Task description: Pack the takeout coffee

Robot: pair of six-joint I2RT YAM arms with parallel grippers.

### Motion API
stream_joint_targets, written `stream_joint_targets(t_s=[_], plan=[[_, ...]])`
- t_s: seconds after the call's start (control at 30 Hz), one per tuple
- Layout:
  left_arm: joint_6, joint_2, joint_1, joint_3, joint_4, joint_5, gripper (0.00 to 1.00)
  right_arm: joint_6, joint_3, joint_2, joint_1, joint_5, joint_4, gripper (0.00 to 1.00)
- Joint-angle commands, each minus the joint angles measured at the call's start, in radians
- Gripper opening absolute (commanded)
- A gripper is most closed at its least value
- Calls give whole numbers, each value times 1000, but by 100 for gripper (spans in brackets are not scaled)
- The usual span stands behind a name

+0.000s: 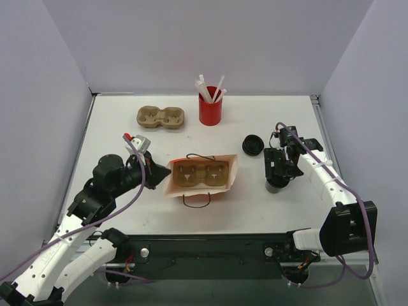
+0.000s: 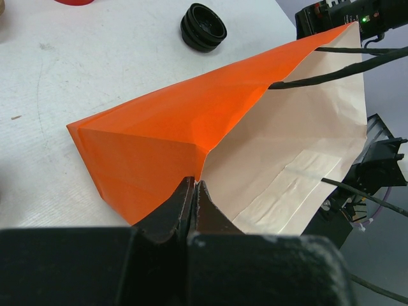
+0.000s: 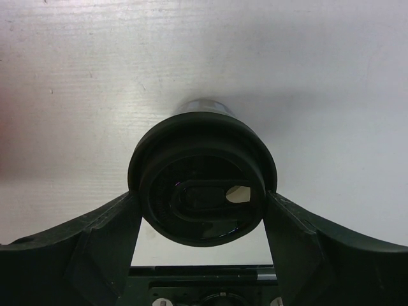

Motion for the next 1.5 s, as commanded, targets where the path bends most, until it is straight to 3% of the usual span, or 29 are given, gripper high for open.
stream_joint_targets(t_s=[0.0, 0.33, 0.57, 0.83, 1.03, 1.27, 1.47], plan=[[4, 3, -2, 43, -6, -3, 0, -24, -23, 7, -12, 9, 9, 73], [4, 18, -2, 69, -29, -18, 0, -62, -23, -26, -20, 38, 20, 53], [-28, 41, -2, 91, -44, -41, 0, -62, 205, -190, 57, 45, -52, 44], [-39, 90, -2, 123, -44, -35, 0, -177, 523, -321, 339, -17, -51, 43], [-45, 129, -2, 151, -38, -17, 0, -251, 663, -367, 563, -72, -46, 41], [-27, 136, -2, 172, -18, -20, 0, -243, 637, -382, 715, -181, -54, 40], [-8, 143, -2, 190, 20, -5, 0, -297, 588, -363, 867, -89, -55, 41]])
